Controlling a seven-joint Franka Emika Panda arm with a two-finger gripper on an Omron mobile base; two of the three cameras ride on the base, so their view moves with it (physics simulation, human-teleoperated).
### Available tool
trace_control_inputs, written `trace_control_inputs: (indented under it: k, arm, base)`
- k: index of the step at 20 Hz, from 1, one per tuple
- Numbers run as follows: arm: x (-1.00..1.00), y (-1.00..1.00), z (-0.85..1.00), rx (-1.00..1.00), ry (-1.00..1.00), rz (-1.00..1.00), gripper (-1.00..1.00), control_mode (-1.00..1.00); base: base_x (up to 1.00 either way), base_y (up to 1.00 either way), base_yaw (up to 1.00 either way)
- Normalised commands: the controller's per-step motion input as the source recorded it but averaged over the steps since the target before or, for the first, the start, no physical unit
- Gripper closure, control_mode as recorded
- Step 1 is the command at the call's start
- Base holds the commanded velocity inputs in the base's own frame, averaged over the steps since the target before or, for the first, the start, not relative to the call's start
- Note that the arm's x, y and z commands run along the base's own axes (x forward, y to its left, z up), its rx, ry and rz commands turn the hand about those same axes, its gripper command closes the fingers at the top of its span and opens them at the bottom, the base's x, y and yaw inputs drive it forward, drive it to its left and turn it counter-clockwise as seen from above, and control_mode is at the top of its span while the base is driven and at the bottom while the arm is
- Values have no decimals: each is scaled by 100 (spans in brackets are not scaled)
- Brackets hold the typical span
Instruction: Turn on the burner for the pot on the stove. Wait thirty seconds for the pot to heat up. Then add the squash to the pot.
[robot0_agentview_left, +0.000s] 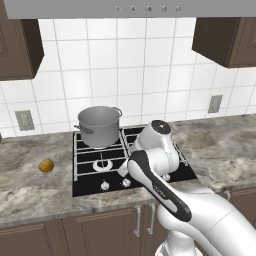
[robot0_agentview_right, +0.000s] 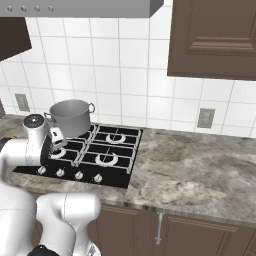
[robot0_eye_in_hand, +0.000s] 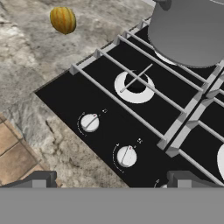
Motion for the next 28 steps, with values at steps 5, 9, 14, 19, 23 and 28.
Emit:
trace_control_inputs:
  k: [5, 9, 14, 19, 23, 28]
  arm:
    - [0, 0, 0, 0, 0, 0, -100, -100]
    - [0, 0, 0, 0, 0, 0, -100, -100]
    - [0, 0, 0, 0, 0, 0, -100, -100]
    - [0, 0, 0, 0, 0, 0, -100, -100]
    - [0, 0, 0, 0, 0, 0, -100, -100]
    - [0, 0, 0, 0, 0, 0, -100, -100]
  base:
    - [0, 0, 0]
    - [0, 0, 0]
    - [0, 0, 0]
    - [0, 0, 0]
    - [0, 0, 0]
    - [0, 0, 0]
